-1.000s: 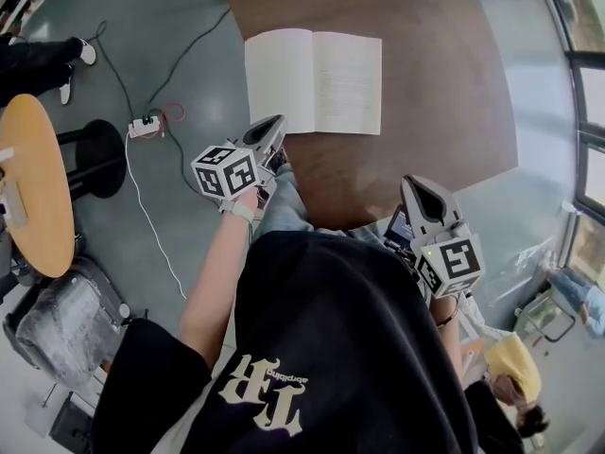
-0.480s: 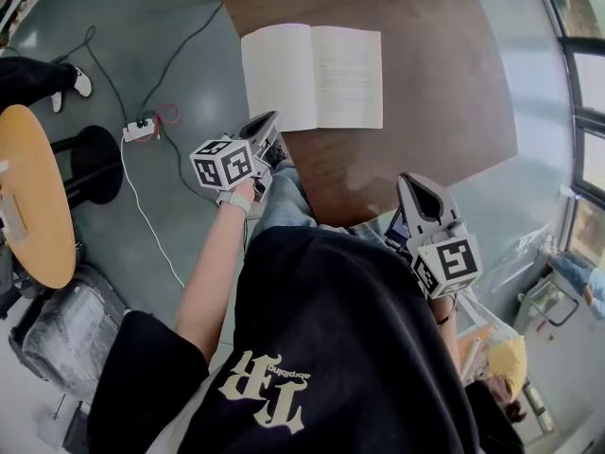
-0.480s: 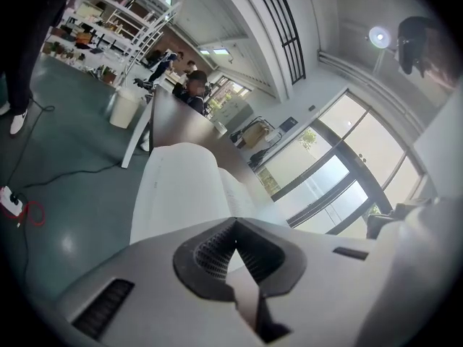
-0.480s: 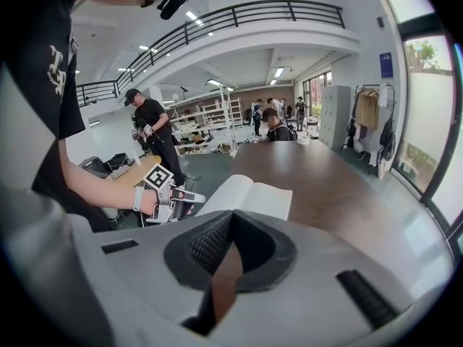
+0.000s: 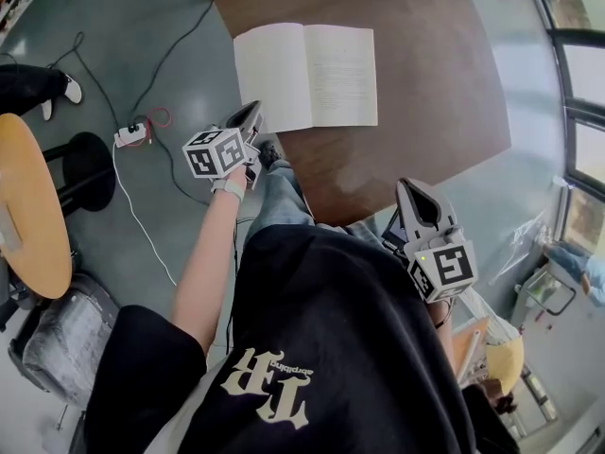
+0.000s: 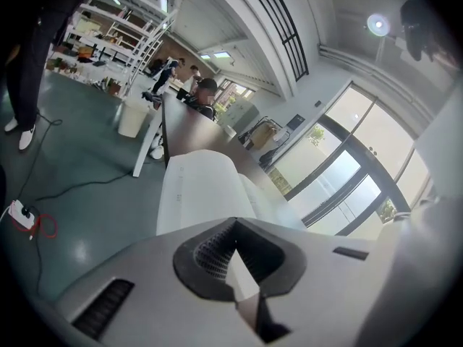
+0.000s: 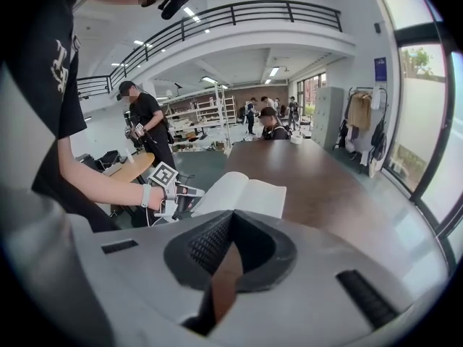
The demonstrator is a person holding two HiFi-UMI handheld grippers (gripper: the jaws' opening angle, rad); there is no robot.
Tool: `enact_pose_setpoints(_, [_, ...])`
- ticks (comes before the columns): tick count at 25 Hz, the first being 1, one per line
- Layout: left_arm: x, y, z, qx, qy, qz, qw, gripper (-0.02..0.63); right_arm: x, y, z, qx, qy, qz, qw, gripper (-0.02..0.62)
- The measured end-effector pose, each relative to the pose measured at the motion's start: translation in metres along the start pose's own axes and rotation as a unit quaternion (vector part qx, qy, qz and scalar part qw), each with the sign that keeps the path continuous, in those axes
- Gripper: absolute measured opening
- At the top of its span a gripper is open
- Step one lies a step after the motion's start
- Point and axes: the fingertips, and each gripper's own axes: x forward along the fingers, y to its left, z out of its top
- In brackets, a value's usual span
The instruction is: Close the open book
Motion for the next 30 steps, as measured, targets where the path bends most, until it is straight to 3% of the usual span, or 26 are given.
enact_pose_setpoints(3, [0.009, -0.021, 0.01, 0.015, -0.006, -0.021, 0.9997, 0.003, -0.003, -0.001, -0.002, 0.002, 0.003, -0.006, 1.0, -0.012])
enact_pose_setpoints(8, [0.04, -0.043, -0.001, 0.037, 0.024, -0.048, 0.9978, 0.003, -0.003, 0.006, -0.002, -0.002, 0.003, -0.012, 1.0, -0.012])
enact_pose_setpoints(16, [0.063, 0.001, -0.016, 0.034, 0.057, 0.012, 0.9977, 0.003, -0.009, 0.006, -0.008, 0.007, 0.007, -0.029, 1.0, -0.012])
enact_pose_setpoints(24, [0.067, 0.024, -0.03, 0.041, 0.088, 0.025, 0.995, 0.003, -0.013, 0.006, -0.015, 0.015, 0.009, -0.037, 0.999, -0.012])
enact_pose_setpoints(30, [0.066, 0.031, -0.03, 0.037, 0.082, 0.029, 0.9956, 0.003, -0.017, 0.006, -0.018, 0.02, 0.011, -0.043, 0.999, -0.012])
